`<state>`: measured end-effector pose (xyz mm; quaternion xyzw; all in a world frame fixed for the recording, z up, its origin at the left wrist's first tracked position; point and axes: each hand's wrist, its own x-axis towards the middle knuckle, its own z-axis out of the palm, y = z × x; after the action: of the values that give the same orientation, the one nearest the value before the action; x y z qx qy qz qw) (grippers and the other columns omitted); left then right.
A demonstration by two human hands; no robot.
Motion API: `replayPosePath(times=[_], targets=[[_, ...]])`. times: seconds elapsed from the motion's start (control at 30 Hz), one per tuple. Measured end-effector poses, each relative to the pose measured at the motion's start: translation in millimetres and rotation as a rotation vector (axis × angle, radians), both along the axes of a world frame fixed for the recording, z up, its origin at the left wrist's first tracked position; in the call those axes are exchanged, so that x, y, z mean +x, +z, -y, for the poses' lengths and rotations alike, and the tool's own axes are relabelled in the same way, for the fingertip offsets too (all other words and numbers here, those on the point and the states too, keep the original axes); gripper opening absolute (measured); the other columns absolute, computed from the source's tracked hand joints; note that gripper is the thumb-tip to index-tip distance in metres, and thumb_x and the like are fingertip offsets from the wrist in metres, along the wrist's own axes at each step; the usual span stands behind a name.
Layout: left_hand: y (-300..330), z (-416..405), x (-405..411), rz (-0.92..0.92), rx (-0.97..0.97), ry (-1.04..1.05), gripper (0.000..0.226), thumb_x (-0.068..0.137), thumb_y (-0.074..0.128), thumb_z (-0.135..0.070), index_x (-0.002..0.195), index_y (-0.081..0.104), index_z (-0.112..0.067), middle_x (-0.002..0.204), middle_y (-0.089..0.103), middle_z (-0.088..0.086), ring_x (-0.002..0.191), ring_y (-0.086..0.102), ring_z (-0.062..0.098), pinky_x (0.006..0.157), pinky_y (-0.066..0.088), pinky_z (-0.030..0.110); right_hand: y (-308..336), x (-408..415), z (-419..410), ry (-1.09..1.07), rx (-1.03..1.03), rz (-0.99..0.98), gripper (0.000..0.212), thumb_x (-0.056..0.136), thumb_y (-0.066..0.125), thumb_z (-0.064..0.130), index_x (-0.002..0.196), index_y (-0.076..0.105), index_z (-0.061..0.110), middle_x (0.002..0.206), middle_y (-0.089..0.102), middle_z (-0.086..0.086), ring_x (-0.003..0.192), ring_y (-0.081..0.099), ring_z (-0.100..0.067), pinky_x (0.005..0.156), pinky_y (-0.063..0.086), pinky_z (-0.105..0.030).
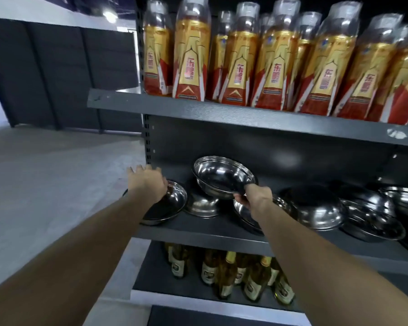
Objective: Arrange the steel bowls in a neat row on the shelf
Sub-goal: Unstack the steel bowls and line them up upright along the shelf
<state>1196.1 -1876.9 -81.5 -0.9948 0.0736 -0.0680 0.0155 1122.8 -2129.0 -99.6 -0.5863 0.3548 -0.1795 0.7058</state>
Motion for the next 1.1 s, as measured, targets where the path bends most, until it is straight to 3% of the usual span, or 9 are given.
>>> replayPosePath(times=[0.07, 0.17, 0.3, 0.4, 0.47, 0.67, 0.9, 1.0, 1.1], targets=[[-0.1, -22.3, -1.9, -0.014, -0.005, 0.061, 0.047, 0.101, 0.028, -0.039, 0.138, 0.047, -0.015, 0.140, 0.050, 0.012, 0.129, 0.045, 0.032, 0.110, 0.032, 0.050, -1.0, 12.6, -23.7, 0.060, 0.014, 0.019, 0.021, 0.089, 0.049, -0.007, 0.108, 0.056, -0.008, 0.081, 0.066, -0.021, 0.032, 0.061, -0.018, 0.034, 0.049, -0.021], [-3.2, -52.2, -6.1, -0.013, -0.014, 0.121, 0.045, 0.102, 0.029, -0.038, 0.134, 0.049, -0.015, 0.134, 0.053, 0.012, 0.124, 0.048, 0.031, 0.102, 0.036, 0.046, -4.9, 28.7, -61.5, 0.166, 0.010, 0.007, 0.017, 0.090, 0.050, -0.005, 0.106, 0.056, -0.008, 0.064, 0.069, -0.018, 0.036, 0.063, -0.019, 0.039, 0.055, -0.024], [-7.4, -79.7, -10.1, -0.020, -0.038, 0.167, 0.042, 0.102, 0.029, -0.037, 0.131, 0.050, -0.015, 0.132, 0.052, 0.011, 0.122, 0.048, 0.031, 0.100, 0.035, 0.043, -13.7, 43.8, -107.0, 0.278, 0.012, 0.015, 0.015, 0.092, 0.051, -0.004, 0.105, 0.059, -0.004, 0.083, 0.066, -0.020, 0.036, 0.063, -0.017, 0.037, 0.053, -0.024], [-11.4, -91.2, -11.0, -0.020, -0.048, 0.177, 0.042, 0.102, 0.029, -0.036, 0.130, 0.050, -0.014, 0.131, 0.052, 0.011, 0.121, 0.049, 0.032, 0.098, 0.037, 0.043, -23.8, 47.5, -128.6, 0.332, 0.016, -0.002, 0.005, 0.095, 0.053, -0.001, 0.094, 0.057, 0.001, 0.086, 0.065, -0.019, 0.036, 0.063, -0.016, 0.036, 0.051, -0.021], [-14.9, -95.3, -11.2, -0.027, -0.056, 0.173, 0.043, 0.102, 0.028, -0.036, 0.131, 0.050, -0.013, 0.132, 0.051, 0.012, 0.121, 0.049, 0.032, 0.099, 0.037, 0.044, -30.0, 48.5, -135.8, 0.351, 0.018, -0.020, 0.001, 0.097, 0.054, 0.003, 0.097, 0.055, 0.003, 0.092, 0.066, -0.019, 0.038, 0.064, -0.016, 0.037, 0.051, -0.021], [-17.7, -95.8, -8.2, -0.039, -0.062, 0.146, 0.041, 0.100, 0.036, -0.033, 0.135, 0.048, -0.014, 0.135, 0.050, 0.011, 0.124, 0.047, 0.032, 0.101, 0.038, 0.043, -38.6, 47.9, -141.3, 0.379, 0.024, -0.064, 0.012, 0.099, 0.057, 0.014, 0.104, 0.052, 0.004, 0.099, 0.064, -0.017, 0.041, 0.066, -0.016, 0.040, 0.054, -0.021], [-20.1, -79.4, -5.7, -0.034, -0.064, 0.078, 0.043, 0.101, 0.036, -0.034, 0.136, 0.048, -0.013, 0.137, 0.049, 0.012, 0.125, 0.047, 0.033, 0.101, 0.039, 0.042, -43.5, 46.3, -135.6, 0.388, -0.037, -0.059, 0.034, 0.099, 0.059, 0.020, 0.125, 0.052, 0.000, 0.112, 0.067, -0.020, 0.063, 0.066, -0.020, 0.043, 0.055, -0.022], [-20.8, -64.8, -4.8, -0.008, -0.057, 0.017, 0.040, 0.100, 0.037, -0.036, 0.129, 0.051, -0.012, 0.128, 0.054, 0.011, 0.119, 0.051, 0.031, 0.095, 0.042, 0.041, -42.8, 43.7, -123.6, 0.400, -0.077, -0.078, 0.035, 0.099, 0.057, 0.020, 0.130, 0.051, 0.004, 0.099, 0.070, -0.015, 0.062, 0.067, -0.019, 0.045, 0.055, -0.024], [-19.4, -44.6, -2.1, 0.004, -0.062, -0.036, 0.040, 0.099, 0.038, -0.036, 0.128, 0.053, -0.012, 0.124, 0.056, 0.011, 0.114, 0.053, 0.030, 0.092, 0.044, 0.041, -41.5, 39.9, -106.4, 0.342, -0.118, -0.085, 0.013, 0.099, 0.055, 0.018, 0.110, 0.057, 0.011, 0.078, 0.065, -0.008, 0.058, 0.065, -0.020, 0.047, 0.055, -0.027]])
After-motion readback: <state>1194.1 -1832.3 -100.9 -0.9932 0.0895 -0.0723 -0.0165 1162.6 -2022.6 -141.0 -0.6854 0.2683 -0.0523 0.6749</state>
